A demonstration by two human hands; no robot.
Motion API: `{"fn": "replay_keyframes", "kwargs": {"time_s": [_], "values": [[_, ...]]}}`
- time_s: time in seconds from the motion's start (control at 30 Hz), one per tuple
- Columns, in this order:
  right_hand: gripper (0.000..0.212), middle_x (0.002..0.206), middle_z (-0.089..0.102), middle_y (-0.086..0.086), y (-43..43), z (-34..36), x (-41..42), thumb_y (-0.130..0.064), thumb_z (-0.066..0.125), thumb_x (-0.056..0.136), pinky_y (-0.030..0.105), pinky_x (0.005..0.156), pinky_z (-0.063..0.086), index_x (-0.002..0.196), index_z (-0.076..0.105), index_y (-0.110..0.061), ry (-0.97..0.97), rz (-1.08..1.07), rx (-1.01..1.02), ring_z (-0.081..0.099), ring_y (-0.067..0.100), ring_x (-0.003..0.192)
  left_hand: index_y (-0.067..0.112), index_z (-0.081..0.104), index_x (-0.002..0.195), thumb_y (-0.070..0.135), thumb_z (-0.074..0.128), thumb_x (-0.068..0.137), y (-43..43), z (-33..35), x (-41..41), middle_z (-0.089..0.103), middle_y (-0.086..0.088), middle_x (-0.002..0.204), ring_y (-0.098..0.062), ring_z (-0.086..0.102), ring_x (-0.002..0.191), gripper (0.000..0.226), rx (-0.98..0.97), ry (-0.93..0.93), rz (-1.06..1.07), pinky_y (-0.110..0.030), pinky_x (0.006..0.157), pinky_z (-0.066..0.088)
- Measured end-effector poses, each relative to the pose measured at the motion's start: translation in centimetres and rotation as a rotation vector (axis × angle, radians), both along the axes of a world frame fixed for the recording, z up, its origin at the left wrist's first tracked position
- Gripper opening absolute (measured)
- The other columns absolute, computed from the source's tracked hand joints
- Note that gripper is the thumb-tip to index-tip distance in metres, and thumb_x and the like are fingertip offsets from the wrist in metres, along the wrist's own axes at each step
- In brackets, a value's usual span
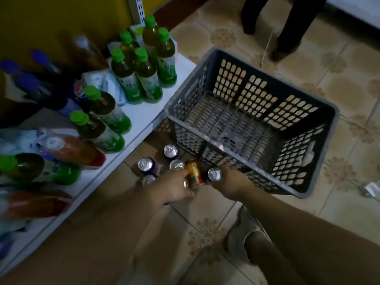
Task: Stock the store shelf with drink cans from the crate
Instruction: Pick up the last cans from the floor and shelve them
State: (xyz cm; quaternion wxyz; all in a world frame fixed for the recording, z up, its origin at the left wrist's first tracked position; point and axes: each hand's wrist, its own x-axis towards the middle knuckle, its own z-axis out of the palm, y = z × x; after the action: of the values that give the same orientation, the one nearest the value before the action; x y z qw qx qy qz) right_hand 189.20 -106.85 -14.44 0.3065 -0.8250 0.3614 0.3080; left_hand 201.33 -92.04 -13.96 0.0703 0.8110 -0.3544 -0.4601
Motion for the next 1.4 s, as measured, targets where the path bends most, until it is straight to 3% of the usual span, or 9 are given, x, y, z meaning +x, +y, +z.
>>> {"fn": "replay_keyframes", "kwargs": {"time_s": [0.1,0.2,0.3,0.5,0.6,0.8,1.03,1.17,1.4], "values": [[0.071,0.149,0.036,0.013,-0.5,-5.2,-0.1,-0.04,0.062,0.089,0.039,0.105,0.04,0.148,0.027,-0.02,0.06,-0.002,-0.005,0.044,0.032,0.13,0.015,0.039,0.142,0.04,0.069,0.081,-1.2,-4.0,0.5,0.037,-0.008,0.147,-0.027,0.034,0.134,0.072,0.052,0.002,-0.049,-0.033,0.106,0.034],[0.095,0.162,-0.007,0.007,-0.2,-9.9,-0.4,-0.038,0.064,0.089,0.046,0.115,0.028,0.152,-0.006,-0.038,0.142,0.084,-0.009,0.017,0.036,0.145,0.017,0.032,0.146,0.043,0.067,0.083,-1.9,-7.6,0.9,0.031,-0.008,0.152,-0.026,0.026,0.139,0.077,0.059,-0.019,-0.092,-0.035,0.112,0.027],[0.098,0.158,-0.024,0.007,0.8,-13.2,-0.6,-0.035,0.064,0.089,0.049,0.115,0.026,0.15,-0.012,-0.042,0.173,0.13,-0.054,0.007,0.039,0.146,0.019,0.031,0.146,0.044,0.065,0.084,-1.9,-9.9,1.1,0.029,-0.006,0.153,-0.025,0.021,0.141,0.076,0.038,-0.051,-0.1,-0.036,0.113,0.022],[0.058,0.144,0.023,0.015,0.8,-16.1,-0.1,-0.024,0.058,0.091,0.051,0.09,0.05,0.135,0.022,-0.031,0.069,0.011,-0.25,0.047,0.038,0.118,0.019,0.042,0.14,0.044,0.068,0.08,-0.6,-12.4,1.1,0.043,-0.004,0.144,-0.022,0.035,0.133,0.07,-0.036,-0.033,0.009,-0.03,0.11,0.028],[0.054,0.135,0.033,0.013,1.0,-15.2,-0.5,-0.029,0.061,0.088,0.049,0.082,0.053,0.13,0.027,-0.029,0.045,0.006,-0.222,0.055,0.037,0.106,0.019,0.039,0.142,0.04,0.068,0.08,-0.1,-12.4,0.9,0.038,-0.004,0.147,-0.022,0.03,0.136,0.071,-0.028,-0.024,0.006,-0.029,0.11,0.024],[0.059,0.131,0.04,0.004,1.9,-7.3,-1.9,-0.047,0.063,0.085,0.042,0.081,0.053,0.135,0.035,-0.029,-0.105,-0.022,-0.161,0.057,0.031,0.104,0.018,0.029,0.148,0.035,0.071,0.081,-0.2,-7.2,0.0,0.029,-0.005,0.153,-0.024,0.025,0.14,0.08,-0.02,0.07,0.005,-0.033,0.112,0.027],[0.07,0.126,0.042,-0.002,3.9,6.6,-1.4,-0.044,0.073,0.076,0.031,0.089,0.045,0.137,0.042,-0.03,-0.447,-0.158,-0.055,0.05,0.02,0.112,0.023,0.048,0.124,0.028,0.079,0.068,1.2,4.1,-0.9,0.06,0.0,0.116,-0.02,0.058,0.106,0.064,-0.144,0.133,0.045,-0.039,0.092,0.049],[0.069,0.129,0.046,-0.005,5.3,15.8,-0.9,-0.04,0.07,0.078,0.038,0.091,0.052,0.139,0.039,-0.034,-0.689,-0.279,-0.027,0.052,0.014,0.111,0.031,0.045,0.131,0.025,0.087,0.055,3.9,11.2,-1.5,0.064,0.008,0.118,-0.011,0.061,0.109,0.087,-0.366,0.292,0.297,-0.042,0.097,0.05],[0.049,0.115,0.054,-0.005,9.4,31.6,0.9,-0.027,0.068,0.083,0.015,0.062,0.044,0.127,0.047,-0.032,-1.089,-0.386,0.086,0.056,0.003,0.088,0.025,0.039,0.134,0.011,0.081,0.072,9.2,26.1,-2.5,0.059,0.015,0.113,0.008,0.057,0.098,0.076,-0.73,0.214,0.527,-0.008,0.073,0.047]]}}
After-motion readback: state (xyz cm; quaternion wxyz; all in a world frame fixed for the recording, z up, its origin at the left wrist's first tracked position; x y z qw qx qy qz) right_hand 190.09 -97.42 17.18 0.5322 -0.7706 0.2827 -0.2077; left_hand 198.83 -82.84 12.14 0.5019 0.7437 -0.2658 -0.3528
